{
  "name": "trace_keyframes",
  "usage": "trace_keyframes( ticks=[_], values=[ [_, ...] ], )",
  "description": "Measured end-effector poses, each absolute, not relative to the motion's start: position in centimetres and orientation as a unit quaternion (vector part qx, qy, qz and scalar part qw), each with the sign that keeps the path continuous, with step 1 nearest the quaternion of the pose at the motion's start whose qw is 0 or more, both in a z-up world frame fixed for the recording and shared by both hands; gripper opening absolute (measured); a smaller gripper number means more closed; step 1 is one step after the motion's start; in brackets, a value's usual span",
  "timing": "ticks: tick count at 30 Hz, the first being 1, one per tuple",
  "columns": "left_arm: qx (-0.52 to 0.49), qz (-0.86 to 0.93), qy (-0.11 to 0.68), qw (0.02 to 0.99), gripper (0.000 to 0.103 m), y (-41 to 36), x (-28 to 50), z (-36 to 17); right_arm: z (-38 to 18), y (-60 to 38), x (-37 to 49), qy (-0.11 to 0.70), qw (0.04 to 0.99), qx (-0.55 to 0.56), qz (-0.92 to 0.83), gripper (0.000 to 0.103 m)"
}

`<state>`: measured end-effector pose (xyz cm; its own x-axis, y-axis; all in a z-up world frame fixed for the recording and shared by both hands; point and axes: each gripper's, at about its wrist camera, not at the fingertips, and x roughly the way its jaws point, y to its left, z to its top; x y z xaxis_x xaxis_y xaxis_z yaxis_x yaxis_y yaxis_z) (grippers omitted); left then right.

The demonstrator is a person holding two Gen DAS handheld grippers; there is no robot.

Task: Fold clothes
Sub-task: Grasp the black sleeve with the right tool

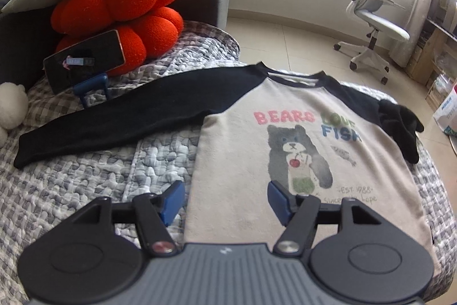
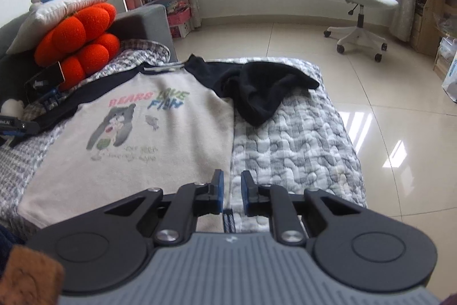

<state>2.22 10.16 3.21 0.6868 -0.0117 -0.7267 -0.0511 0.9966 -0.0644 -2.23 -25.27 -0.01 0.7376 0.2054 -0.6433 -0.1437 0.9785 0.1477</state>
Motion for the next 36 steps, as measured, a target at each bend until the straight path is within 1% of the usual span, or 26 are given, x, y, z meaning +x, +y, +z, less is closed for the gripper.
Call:
trace_keyframes(
  ticks=[3, 10, 13, 17, 19, 25, 27, 28, 29, 33, 36],
  values=[
    [-0.056, 0.005, 0.391, 0.919, 0.071, 10.8, 2.1, 4.1, 1.4, -24.6, -2.0, 0.341, 0.935, 0.046, 0.091, 0.018],
    [-0.068, 0.007, 0.367, 0.928, 0.073, 10.4, 3.2, 6.9, 5.1, -22.5, 1.8, 0.308, 0.946, 0.019, 0.097, 0.018],
    [-0.053, 0.007, 0.359, 0.932, 0.075, 9.1, 4.4, 7.2, 5.2, -22.9, 3.1, 0.294, 0.95, 0.024, 0.1, 0.018],
    [-0.033, 0.001, 0.371, 0.928, 0.077, 6.9, 6.9, 5.8, 3.6, -24.3, 5.0, 0.3, 0.949, 0.022, 0.094, 0.021],
    [-0.024, 0.001, 0.377, 0.926, 0.077, 5.9, 8.3, 4.7, 2.4, -25.4, 6.5, 0.31, 0.947, 0.019, 0.079, 0.021],
    [-0.015, 0.003, 0.385, 0.923, 0.077, 4.3, 12.6, 1.7, 1.0, -28.9, 11.6, 0.339, 0.936, 0.07, 0.064, 0.021],
    [-0.012, 0.005, 0.386, 0.922, 0.078, 4.3, 13.7, 0.4, 0.5, -29.8, 13.5, 0.352, 0.931, 0.082, 0.06, 0.025],
    [-0.016, 0.004, 0.394, 0.919, 0.078, 4.4, 14.2, -0.4, 0.1, -30.2, 14.6, 0.359, 0.928, 0.086, 0.056, 0.032],
    [-0.021, 0.002, 0.402, 0.915, 0.078, 4.5, 14.7, -1.1, -0.3, -30.6, 15.5, 0.367, 0.924, 0.091, 0.052, 0.035],
    [-0.025, 0.0, 0.414, 0.91, 0.078, 4.9, 16.2, -2.6, -2.9, -32.1, 17.9, 0.395, 0.911, 0.118, 0.029, 0.035],
    [-0.024, 0.0, 0.417, 0.909, 0.078, 5.1, 17.2, -3.1, -3.1, -31.8, 18.8, 0.401, 0.905, 0.136, 0.037, 0.035]
  ],
)
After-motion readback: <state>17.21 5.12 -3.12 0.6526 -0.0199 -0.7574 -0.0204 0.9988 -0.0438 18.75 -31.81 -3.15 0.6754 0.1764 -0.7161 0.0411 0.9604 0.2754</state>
